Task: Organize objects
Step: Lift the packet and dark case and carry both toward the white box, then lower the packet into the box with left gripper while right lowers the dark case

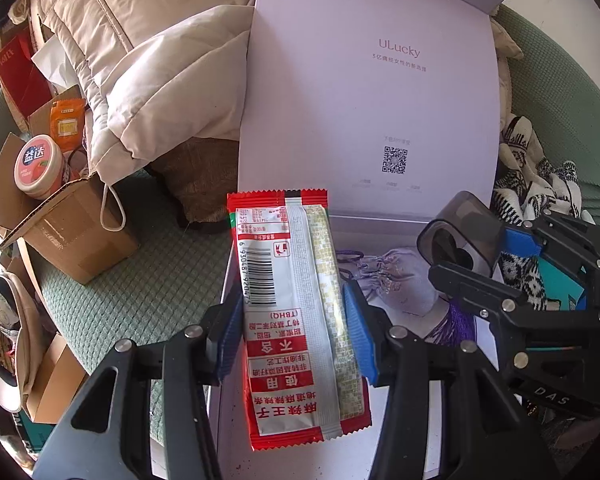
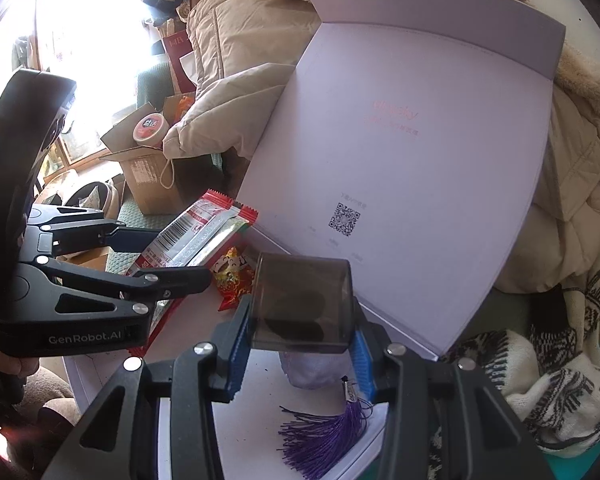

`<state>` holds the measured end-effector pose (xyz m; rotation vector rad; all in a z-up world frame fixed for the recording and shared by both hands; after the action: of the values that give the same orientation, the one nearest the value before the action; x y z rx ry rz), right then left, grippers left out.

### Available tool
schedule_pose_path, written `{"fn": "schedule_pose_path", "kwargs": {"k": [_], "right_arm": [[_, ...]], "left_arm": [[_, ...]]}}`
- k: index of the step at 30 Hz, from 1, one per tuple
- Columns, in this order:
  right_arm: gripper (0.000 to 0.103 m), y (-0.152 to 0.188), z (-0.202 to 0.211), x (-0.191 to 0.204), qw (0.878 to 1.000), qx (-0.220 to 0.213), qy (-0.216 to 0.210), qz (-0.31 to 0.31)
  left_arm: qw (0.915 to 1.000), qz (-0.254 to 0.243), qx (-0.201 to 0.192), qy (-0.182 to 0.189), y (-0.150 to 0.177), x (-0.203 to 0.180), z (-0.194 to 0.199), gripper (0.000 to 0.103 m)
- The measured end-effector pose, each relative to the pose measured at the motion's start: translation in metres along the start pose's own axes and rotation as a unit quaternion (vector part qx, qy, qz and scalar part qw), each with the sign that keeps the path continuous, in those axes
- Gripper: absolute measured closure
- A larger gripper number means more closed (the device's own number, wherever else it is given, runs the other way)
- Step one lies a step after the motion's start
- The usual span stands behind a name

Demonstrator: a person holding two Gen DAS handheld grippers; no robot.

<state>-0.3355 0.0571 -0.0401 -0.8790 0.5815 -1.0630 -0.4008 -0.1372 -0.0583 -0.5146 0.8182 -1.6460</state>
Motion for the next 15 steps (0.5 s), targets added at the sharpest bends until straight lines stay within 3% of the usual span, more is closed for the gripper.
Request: {"fn": "schedule_pose_path", "kwargs": {"k": [15], "right_arm": [[0.059, 0.014, -0.030, -0.008, 0.999, 0.040, -0.002, -0.016]], "left_arm": [[0.9983, -0.022, 0.046, 0.027, 0.013, -0.003, -0.039, 0.057]]}}
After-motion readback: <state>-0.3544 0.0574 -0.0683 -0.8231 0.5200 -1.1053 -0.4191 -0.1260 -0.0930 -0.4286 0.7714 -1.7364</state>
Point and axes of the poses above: each gripper's, at about its wrist camera, not at the fingertips, and z roughly against the way its jaws point, x to its left, y to its underside, the point moved 1 cm from there along -z, roughly the way its jaws point, and after that the axes turned 14 degrees about -x, right-handed, at the moved point
